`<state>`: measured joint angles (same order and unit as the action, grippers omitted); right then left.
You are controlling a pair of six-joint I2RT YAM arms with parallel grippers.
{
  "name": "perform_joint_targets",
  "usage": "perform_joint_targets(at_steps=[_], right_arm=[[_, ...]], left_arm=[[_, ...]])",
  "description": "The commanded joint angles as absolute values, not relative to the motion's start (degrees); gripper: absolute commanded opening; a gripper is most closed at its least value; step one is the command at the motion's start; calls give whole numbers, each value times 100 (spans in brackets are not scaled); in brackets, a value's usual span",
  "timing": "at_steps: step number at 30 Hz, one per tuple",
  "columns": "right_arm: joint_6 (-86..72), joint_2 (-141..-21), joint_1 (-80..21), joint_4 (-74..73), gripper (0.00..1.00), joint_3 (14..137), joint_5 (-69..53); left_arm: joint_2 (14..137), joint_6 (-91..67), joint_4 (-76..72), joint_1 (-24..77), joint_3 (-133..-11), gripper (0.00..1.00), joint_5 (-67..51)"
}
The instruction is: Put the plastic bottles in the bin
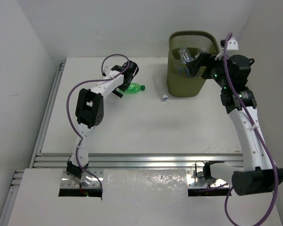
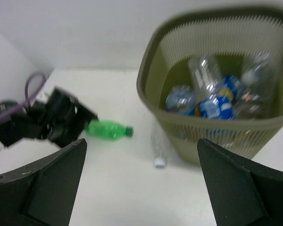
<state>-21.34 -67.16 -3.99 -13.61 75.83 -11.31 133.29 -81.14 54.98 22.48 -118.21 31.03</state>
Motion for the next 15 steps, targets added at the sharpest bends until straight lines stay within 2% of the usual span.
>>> perform_joint_targets(at_steps=[1, 9, 11, 13, 14, 15], right_arm=[[-2328, -6750, -457, -1293, 99, 7357, -1748], [-2593, -6715, -545, -853, 99, 6970, -2162], [-2636, -6706, -580, -765, 99, 6891, -2180], [-2663, -6715, -598, -721, 99, 6838, -2197], [-2689, -6715, -615, -703, 99, 6786, -2241], [-2716, -6715, -624, -686, 99, 6742, -2259]], left_arm=[[13183, -7981, 4810, 2154, -11804, 100, 3279], [13877, -7550, 4351, 2074, -11945, 100, 2646], [13913, -7550, 4229, 2074, -11822, 95, 2409], [13904, -7506, 4114, 2074, -11708, 74, 2364], [13913, -7480, 4026, 2057, -11637, 53, 2347], [13913, -7471, 4017, 2039, -11611, 40, 2321]])
